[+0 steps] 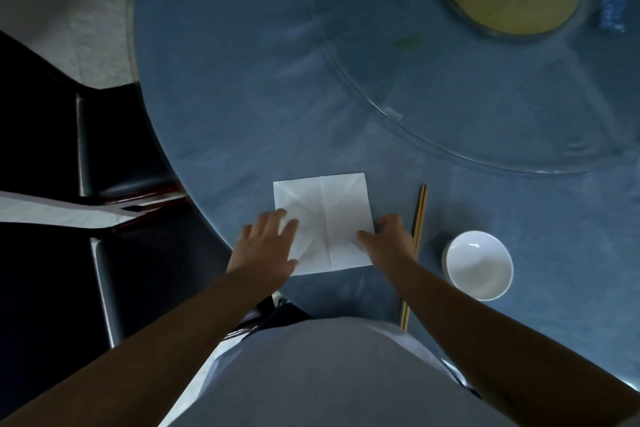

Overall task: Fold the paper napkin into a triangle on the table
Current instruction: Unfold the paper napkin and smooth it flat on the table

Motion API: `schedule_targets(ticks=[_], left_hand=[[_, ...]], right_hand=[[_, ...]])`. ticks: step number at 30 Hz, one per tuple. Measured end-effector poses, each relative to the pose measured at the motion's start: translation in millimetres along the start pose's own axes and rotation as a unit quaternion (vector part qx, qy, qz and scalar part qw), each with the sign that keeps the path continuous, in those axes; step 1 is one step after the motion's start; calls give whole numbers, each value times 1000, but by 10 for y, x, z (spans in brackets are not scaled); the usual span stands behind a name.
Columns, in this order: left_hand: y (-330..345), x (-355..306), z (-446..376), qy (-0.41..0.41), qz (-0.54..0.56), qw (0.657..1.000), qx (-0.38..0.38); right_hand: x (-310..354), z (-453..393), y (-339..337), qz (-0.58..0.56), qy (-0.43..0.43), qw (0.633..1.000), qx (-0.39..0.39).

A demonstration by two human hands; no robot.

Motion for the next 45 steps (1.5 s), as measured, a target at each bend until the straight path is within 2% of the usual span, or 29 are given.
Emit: schedule_targets(ticks=[2,3,6,12,14,16,18,20,22,26,30,37,42,45], left_hand=[[109,-226,138,113,-34,993,-4],[166,-289,216,140,-47,989,-7],[367,-260,366,128,-74,989,23],[493,-149,448,132,-71,988,30],[424,-182,424,123,-51,991,18],[291,-209,314,98,-20,995,-12],[183,-217,101,54,12,998,-35],[156,-216,-143,16,16,999,-39],[212,-225,-321,1,0,1000,-28],[344,-201,-400,28,-30,999,-18],[312,-124,-403,34,-34,998,-27],[342,299,-310,-18,-54,998,-13],[324,364,-283,-20,-75,997,4],[323,313,-223,9,-86,996,6]], right_hand=[[-27,30,-9,24,-14,1000,6],[-43,38,-16,31,-16,999,8],[-79,58,-30,43,-32,999,11],[-47,87,-37,75,-61,995,13],[56,126,-34,113,-98,989,-4],[276,183,18,194,-189,961,-44],[563,283,195,278,-315,904,-76],[757,326,461,340,-395,851,-65],[813,269,696,382,-422,822,-28],[686,69,858,439,-408,800,25],[577,-32,744,457,-401,794,19],[401,-95,461,452,-354,819,-10],[334,-38,394,449,-335,828,-12],[340,129,447,435,-362,824,-14]])
Point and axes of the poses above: each hand's wrist, its own z-axis away from the middle knuckle, its own y-axis out of the palm, x = y × z, the point moved 9 cm from there along -z, towards the middle knuckle, and after that the axes turned 4 degrees about -z, right-handed, at the moved point
